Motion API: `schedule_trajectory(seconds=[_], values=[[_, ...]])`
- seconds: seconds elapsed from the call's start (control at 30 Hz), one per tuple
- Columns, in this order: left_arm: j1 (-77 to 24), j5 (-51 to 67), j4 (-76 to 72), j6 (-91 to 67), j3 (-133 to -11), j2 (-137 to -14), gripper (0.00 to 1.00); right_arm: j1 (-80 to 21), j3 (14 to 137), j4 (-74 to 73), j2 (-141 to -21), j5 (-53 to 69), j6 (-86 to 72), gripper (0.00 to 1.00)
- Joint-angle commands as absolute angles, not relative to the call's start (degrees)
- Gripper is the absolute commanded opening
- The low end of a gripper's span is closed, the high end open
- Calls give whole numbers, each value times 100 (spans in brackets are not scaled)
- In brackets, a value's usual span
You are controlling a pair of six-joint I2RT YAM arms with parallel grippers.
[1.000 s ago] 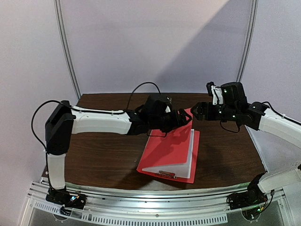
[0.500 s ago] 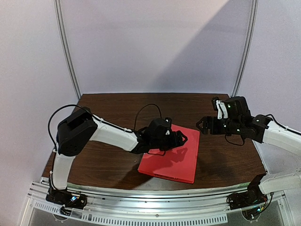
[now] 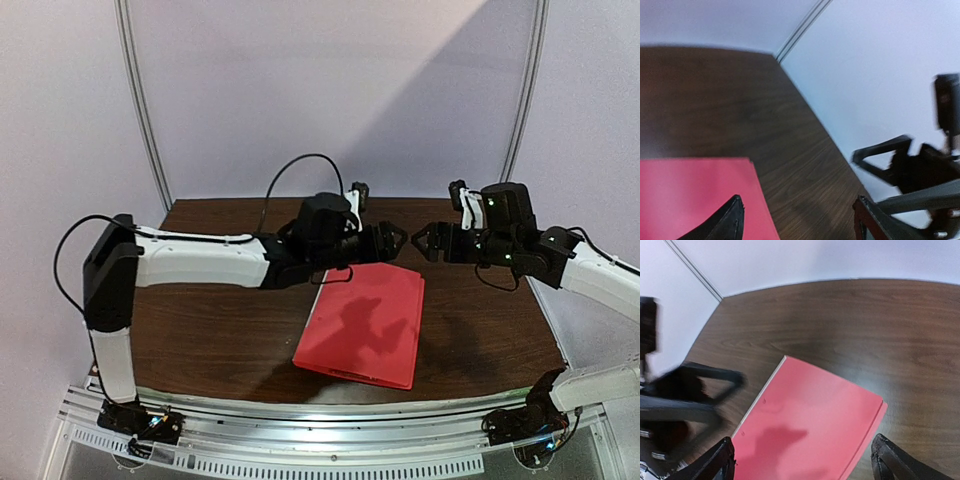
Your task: Put the files into the folder
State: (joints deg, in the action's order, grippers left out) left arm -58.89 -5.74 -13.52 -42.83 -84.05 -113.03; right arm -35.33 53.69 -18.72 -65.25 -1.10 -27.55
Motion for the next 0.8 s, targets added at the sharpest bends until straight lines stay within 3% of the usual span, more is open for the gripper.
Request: schedule_trajectory(seconds=[0.0,0.13,0.3,0.77], values=[[-5770,-976,-772,-3519,-8560,-10614,76,-3515,5543,-1561,-6488,-186,-2669,96],[-5720,-1512,-418,-2863,-8375,-9969,81,-3519,5563,-1348,-6333,-292,-2557,99],[-5558,-2051,-314,-2177,-7561,-8978,99,-3515,5469,-1218,-6120,-505,-2451,99],[-4495,-3738,190,-1661,-4880,-6215,100,-3512,4048,-935,-5518,-1203,-2647,99]])
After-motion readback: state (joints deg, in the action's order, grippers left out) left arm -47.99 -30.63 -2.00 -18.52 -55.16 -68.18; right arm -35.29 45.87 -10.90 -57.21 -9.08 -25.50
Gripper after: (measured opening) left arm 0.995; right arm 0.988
